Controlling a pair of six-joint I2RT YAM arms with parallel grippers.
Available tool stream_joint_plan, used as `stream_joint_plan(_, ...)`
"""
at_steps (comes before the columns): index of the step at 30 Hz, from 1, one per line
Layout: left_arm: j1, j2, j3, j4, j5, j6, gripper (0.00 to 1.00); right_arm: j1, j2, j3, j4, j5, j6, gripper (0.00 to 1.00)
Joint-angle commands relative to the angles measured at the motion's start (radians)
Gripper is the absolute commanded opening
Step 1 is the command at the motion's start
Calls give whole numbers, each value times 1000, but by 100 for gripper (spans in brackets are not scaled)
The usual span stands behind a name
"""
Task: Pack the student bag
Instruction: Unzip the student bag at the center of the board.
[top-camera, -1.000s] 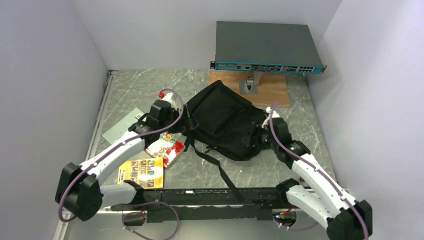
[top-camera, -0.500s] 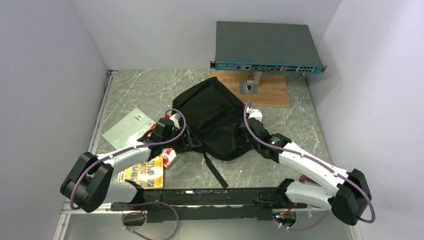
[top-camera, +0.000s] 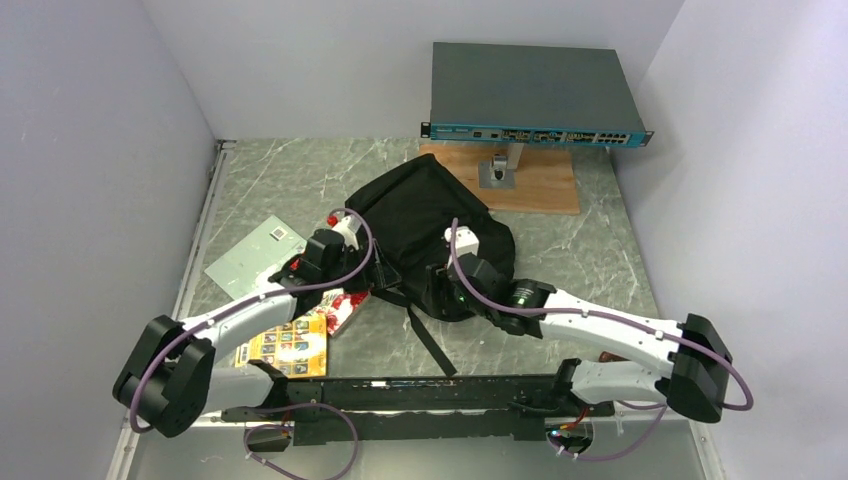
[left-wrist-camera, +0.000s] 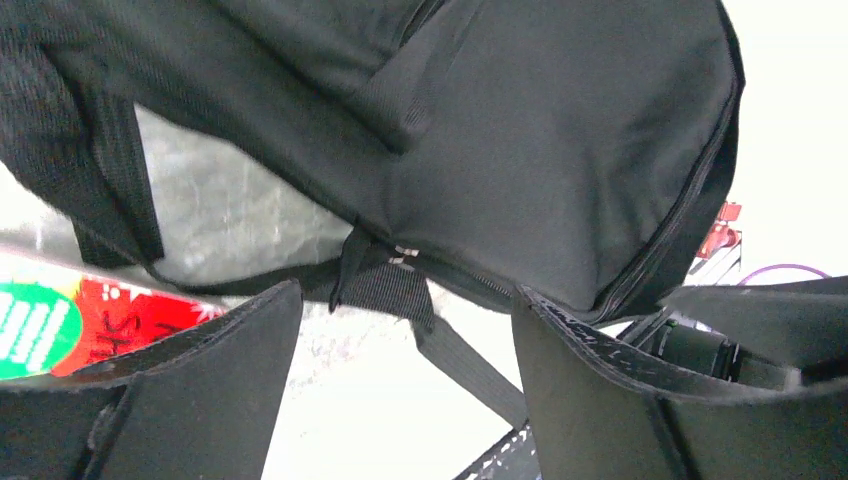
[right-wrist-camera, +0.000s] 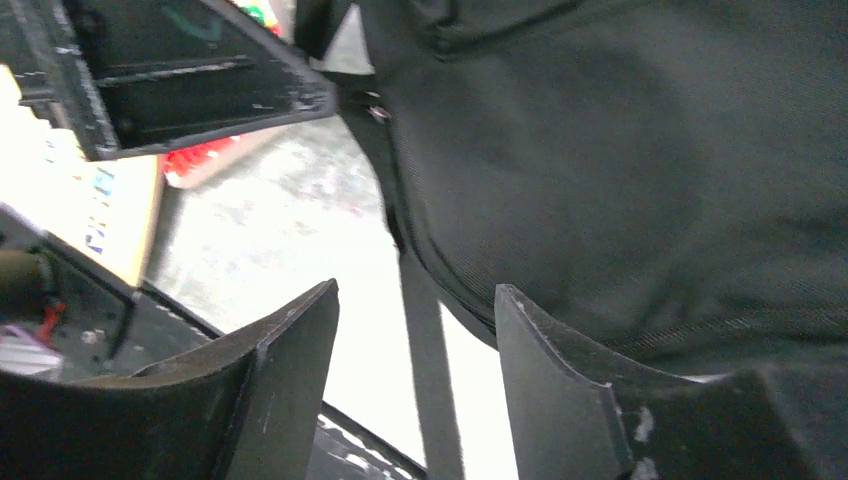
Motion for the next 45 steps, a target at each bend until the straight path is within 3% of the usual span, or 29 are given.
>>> stream_joint_plan(1,26,48,74,15,33,133,78,6,69,19,256,-124,32,57)
stream_joint_plan(3,38,120,98,34,118,145,69,5,108,0,306,-169,49,50)
stream_joint_plan(8,40,236,130,67,171,175,46,-62,161,-64,321,-208,77,33)
stream_joint_plan(10,41,260,132,87,194,186,39,-117,144,-128,321,-201,83,31)
stream_joint_plan(16,40,346,131,216,332,155,0,-287,62,-227,206,-71,44,29)
stream_joint_plan(21,35,419,85,424,447,38,0,-288,13,-146,42,25,-47,31)
stream_joint_plan(25,26,465,63,510,461,-15,0,-201,-77,-67,-25,16,-18,47)
stream_joint_plan(29,24,502,34,598,470,-68,0,-100,-61,-5,-15,-7,101,62)
stream_joint_plan(35,24,526,15,653,480,-102,0,-96,36,-79,220,-102,349,61)
stream_joint_plan(45,25,488,13,561,418,-59,0,-100,223,-134,427,-100,458,49)
